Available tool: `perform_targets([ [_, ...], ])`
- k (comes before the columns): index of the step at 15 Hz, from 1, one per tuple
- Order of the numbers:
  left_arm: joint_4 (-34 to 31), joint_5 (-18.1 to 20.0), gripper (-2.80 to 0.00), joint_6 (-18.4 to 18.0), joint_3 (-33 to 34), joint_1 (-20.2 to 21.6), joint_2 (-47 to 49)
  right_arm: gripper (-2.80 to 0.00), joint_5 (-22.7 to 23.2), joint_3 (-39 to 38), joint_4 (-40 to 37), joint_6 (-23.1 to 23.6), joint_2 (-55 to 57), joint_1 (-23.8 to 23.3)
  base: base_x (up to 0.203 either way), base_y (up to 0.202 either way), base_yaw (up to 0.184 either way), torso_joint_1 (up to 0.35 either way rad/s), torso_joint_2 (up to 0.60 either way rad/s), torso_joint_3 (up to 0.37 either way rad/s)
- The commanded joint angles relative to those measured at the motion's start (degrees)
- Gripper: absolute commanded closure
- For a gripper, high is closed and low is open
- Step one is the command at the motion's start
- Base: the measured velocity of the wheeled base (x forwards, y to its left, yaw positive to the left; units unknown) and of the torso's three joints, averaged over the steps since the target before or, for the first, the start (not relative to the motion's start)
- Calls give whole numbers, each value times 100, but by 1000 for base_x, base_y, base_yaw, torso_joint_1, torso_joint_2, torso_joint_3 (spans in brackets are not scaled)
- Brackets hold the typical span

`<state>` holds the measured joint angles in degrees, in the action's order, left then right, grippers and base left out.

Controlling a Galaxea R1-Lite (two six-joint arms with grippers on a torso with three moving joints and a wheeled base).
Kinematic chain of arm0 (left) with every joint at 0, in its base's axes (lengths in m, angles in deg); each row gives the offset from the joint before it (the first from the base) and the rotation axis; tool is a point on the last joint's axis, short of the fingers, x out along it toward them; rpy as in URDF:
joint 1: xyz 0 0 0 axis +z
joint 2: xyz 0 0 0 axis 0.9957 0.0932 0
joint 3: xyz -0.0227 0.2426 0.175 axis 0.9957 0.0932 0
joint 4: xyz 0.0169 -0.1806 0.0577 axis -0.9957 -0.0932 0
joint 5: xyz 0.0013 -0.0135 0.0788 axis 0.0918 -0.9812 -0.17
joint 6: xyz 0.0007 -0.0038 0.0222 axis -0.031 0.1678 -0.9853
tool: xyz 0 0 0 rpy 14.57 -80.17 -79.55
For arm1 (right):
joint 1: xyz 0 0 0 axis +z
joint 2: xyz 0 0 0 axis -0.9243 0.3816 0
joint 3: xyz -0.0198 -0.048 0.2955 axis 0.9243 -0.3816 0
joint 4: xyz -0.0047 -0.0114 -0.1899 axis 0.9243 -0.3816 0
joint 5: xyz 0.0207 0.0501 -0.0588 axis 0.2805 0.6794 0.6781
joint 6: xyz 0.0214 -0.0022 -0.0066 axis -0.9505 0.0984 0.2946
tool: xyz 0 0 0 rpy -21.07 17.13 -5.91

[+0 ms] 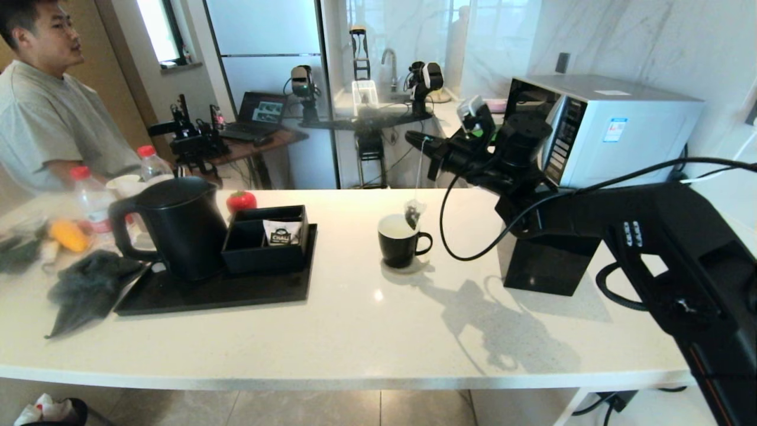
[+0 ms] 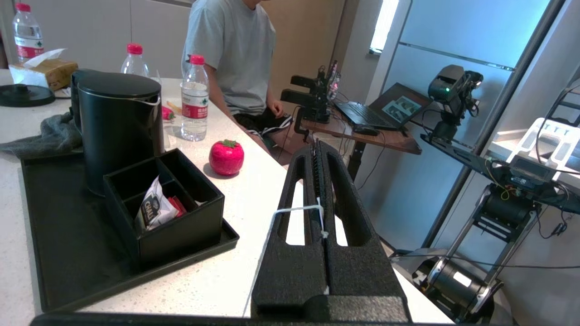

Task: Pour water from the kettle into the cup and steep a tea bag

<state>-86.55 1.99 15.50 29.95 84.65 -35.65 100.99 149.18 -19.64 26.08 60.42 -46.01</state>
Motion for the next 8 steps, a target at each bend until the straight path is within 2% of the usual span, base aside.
perform_targets([
  [1,-1,2,0,-2,0,0,-2,0,18,2,31,12,61,76,0,0,0,0,0,0],
  [8,-1,2,0,-2,0,0,-2,0,8,20,276,-137,419,217,0,0,0,0,0,0],
])
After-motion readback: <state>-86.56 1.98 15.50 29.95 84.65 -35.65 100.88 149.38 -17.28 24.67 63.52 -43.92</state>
